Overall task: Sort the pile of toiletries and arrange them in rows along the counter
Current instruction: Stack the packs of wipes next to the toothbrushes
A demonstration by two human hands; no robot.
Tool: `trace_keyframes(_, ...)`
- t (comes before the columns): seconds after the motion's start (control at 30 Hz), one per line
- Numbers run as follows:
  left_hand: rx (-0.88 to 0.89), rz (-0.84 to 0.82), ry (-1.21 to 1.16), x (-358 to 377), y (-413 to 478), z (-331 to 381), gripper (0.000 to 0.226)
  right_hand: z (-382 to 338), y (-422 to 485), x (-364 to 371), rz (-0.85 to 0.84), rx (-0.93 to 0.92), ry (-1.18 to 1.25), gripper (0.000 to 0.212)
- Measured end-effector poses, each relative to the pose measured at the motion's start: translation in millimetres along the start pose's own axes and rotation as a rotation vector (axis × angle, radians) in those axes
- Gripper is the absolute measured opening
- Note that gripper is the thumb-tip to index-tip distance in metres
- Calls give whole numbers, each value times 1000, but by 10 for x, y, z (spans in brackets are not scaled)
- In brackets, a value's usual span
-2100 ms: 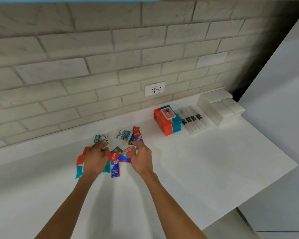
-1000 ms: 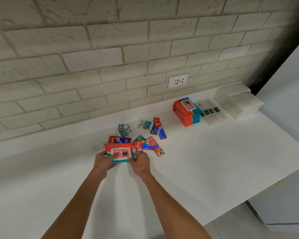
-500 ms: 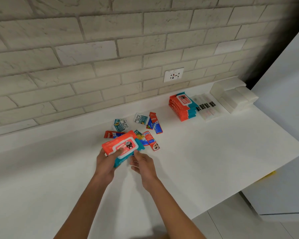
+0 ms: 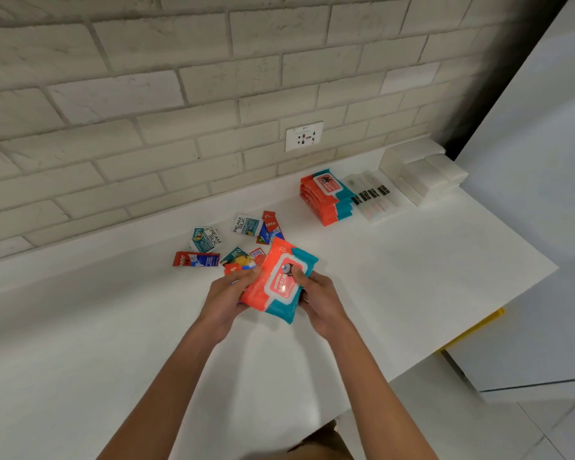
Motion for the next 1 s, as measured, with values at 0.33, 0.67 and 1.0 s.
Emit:
trace_keyframes(0.33, -6, -55, 172, 742, 645, 241, 37, -657, 295, -652, 23, 31, -308, 41)
trace_keyframes(0.67, 62, 140, 71, 1364, 1483, 373, 25, -1283, 913, -1244, 67, -5, -405, 34)
trace_keyframes(1.0, 56, 240, 173, 1675, 2438, 775, 21, -1858, 1939, -1628, 129, -150, -724, 6)
Point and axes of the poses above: each hand's wrist, its own y-axis towards the middle knuckle, its own x-axis out of the palm, z = x × y, the point moved 1 cm from there along y, towards the middle knuckle, and after that the axes turned 11 degrees about -z, right-handed, at the moved point
